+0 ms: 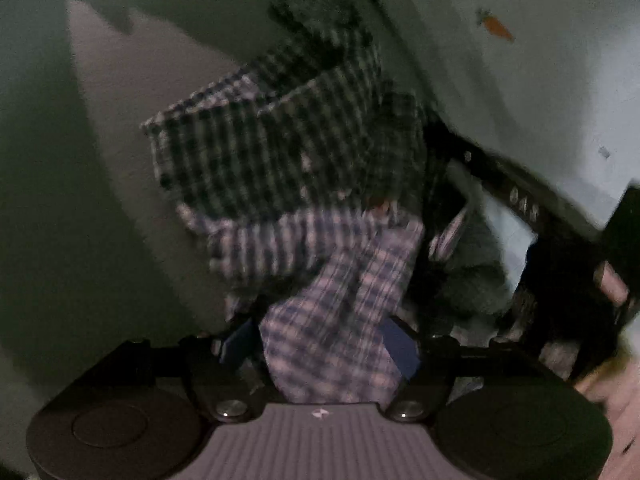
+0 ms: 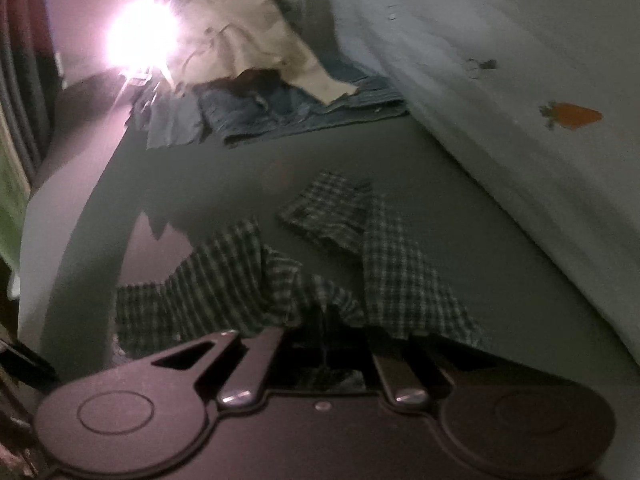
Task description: Fold clothes
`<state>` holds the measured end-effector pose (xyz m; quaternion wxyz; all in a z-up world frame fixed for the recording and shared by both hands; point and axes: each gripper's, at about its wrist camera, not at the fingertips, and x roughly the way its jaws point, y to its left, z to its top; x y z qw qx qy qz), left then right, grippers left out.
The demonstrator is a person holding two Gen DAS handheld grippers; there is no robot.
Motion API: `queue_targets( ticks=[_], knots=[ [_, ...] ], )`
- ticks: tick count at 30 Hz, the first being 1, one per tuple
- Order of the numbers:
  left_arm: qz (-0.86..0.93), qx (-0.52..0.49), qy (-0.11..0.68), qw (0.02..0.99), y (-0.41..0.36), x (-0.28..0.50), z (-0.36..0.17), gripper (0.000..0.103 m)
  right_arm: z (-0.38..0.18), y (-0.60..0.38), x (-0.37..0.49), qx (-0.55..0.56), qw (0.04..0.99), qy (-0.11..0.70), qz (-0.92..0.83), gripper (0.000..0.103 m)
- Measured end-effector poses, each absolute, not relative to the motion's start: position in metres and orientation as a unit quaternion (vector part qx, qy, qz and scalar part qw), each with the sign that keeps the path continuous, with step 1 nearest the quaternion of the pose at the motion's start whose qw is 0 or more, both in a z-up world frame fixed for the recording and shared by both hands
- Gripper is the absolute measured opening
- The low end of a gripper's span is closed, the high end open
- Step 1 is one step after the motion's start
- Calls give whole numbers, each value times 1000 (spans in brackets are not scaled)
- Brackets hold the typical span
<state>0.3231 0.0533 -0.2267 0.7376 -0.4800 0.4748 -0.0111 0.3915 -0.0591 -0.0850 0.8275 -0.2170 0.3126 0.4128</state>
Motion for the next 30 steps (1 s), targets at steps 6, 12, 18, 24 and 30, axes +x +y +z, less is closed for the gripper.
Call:
queue_targets(
  ticks=[6,12,18,24,30],
  knots=[
    [44,-422,494,759,27,369,-220,0,-63,-85,402,-171,869,280,371,0],
    [31,-330,406,852,-6,425,-132,0,-11,-129,401,-133,923,205,297,0],
    [-52,-265,229,935,-12,462,35,0,111,-188,363,-83,970,26,225,0],
    [-169,-193,228,939,-66,466,62,28,116,-219,341,-96,980,20,173,0],
    [-148,-192,394,887,-101,461,-49,28,91,-244,328,-120,983,70,120,2]
  ],
)
